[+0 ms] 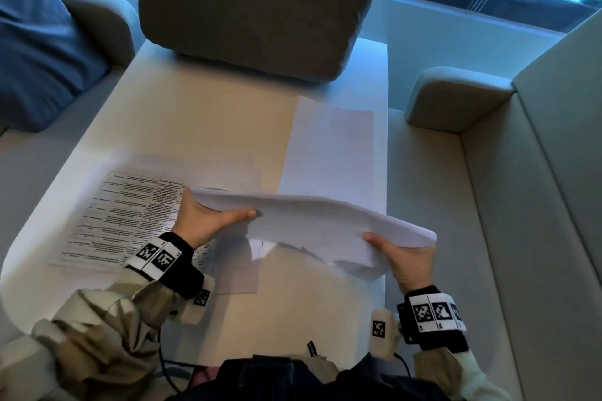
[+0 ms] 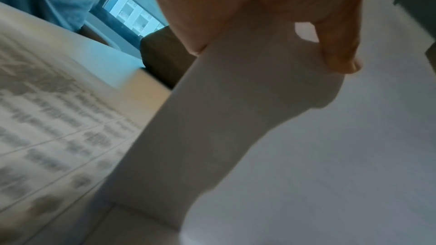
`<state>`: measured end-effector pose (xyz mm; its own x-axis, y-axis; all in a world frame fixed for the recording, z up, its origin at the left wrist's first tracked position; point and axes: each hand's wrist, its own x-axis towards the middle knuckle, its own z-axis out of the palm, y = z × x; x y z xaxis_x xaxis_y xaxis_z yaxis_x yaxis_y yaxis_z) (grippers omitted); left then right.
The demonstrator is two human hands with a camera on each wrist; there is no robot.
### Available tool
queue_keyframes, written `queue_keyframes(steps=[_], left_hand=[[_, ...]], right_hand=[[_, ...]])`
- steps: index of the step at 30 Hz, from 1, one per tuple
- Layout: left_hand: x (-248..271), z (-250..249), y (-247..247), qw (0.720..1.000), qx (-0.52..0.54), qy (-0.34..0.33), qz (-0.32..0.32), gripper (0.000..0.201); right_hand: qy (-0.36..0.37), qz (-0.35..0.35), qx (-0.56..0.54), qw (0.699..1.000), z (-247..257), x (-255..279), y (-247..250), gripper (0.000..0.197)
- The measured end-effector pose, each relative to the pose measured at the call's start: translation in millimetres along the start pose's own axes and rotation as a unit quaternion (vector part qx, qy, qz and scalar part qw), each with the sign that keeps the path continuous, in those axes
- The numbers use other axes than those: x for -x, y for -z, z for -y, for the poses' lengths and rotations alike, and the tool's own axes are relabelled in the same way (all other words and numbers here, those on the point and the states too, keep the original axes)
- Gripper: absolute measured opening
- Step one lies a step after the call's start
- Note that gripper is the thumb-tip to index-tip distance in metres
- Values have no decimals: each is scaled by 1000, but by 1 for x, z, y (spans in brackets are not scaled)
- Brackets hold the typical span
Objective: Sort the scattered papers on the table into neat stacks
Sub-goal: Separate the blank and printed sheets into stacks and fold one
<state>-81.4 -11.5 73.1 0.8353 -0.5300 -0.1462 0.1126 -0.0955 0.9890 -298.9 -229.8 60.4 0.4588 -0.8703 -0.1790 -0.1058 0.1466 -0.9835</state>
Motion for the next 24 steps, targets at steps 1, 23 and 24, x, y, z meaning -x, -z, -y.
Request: queue_keyframes(steps=[1,23,24], left_hand=[[0,3,0,1000,-3,3,5,26],[-64,-101,16,980,-171,-75,73,27],[-68,-103,17,979,-175,-72,73,27]], right_hand=[[-6,5,12,1000,-4,0,0,40],[396,188,496,749,59,-23,8,29],[387,199,482,761,61,-24,6,29]])
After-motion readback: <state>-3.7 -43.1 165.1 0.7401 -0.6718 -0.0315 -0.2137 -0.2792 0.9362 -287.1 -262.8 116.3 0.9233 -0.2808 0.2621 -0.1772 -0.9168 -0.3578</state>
